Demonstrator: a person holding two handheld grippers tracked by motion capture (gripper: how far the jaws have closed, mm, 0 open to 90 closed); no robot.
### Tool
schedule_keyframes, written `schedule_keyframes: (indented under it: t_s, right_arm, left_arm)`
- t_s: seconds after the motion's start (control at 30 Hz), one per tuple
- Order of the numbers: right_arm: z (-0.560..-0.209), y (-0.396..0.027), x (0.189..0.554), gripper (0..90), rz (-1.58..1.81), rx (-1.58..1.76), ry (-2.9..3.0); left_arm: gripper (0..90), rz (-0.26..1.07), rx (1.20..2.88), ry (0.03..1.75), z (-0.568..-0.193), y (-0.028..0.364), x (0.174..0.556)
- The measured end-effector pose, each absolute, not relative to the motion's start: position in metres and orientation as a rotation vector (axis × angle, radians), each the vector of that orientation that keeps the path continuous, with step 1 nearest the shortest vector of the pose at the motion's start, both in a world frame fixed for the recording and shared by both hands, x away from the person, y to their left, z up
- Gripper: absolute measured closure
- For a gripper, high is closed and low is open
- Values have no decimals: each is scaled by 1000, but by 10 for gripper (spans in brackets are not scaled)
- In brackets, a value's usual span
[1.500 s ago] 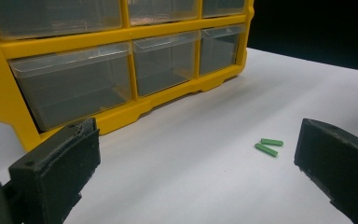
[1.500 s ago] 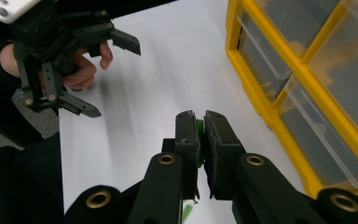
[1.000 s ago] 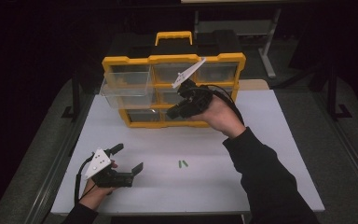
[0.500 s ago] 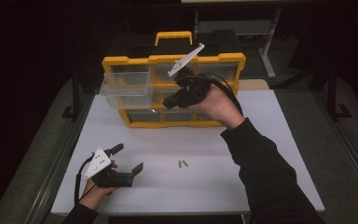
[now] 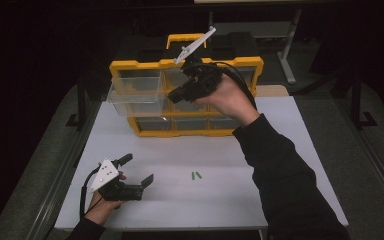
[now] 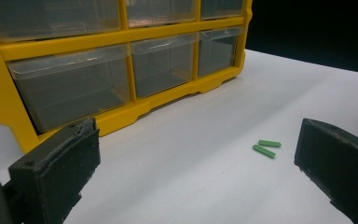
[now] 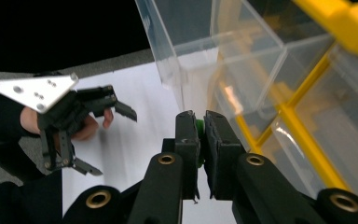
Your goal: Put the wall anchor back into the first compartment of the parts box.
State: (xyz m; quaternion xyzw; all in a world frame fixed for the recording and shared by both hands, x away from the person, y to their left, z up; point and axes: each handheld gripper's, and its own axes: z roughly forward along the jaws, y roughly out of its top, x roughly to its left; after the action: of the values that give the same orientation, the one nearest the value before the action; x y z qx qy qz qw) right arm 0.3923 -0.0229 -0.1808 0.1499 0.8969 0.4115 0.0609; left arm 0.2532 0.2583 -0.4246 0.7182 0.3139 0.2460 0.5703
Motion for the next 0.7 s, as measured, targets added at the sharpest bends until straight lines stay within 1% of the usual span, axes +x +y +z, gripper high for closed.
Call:
schedule_keyframes:
  t_s: [0.3,0.7]
  right_arm:
    - [-164,-17,398,833,1269,454,2691]
    - [-156,2,408,832,1280,458,2698]
  left_arm:
    - [0,578,1682,738,-424,258,253]
    - [0,577,1680,735,-424,258,253]
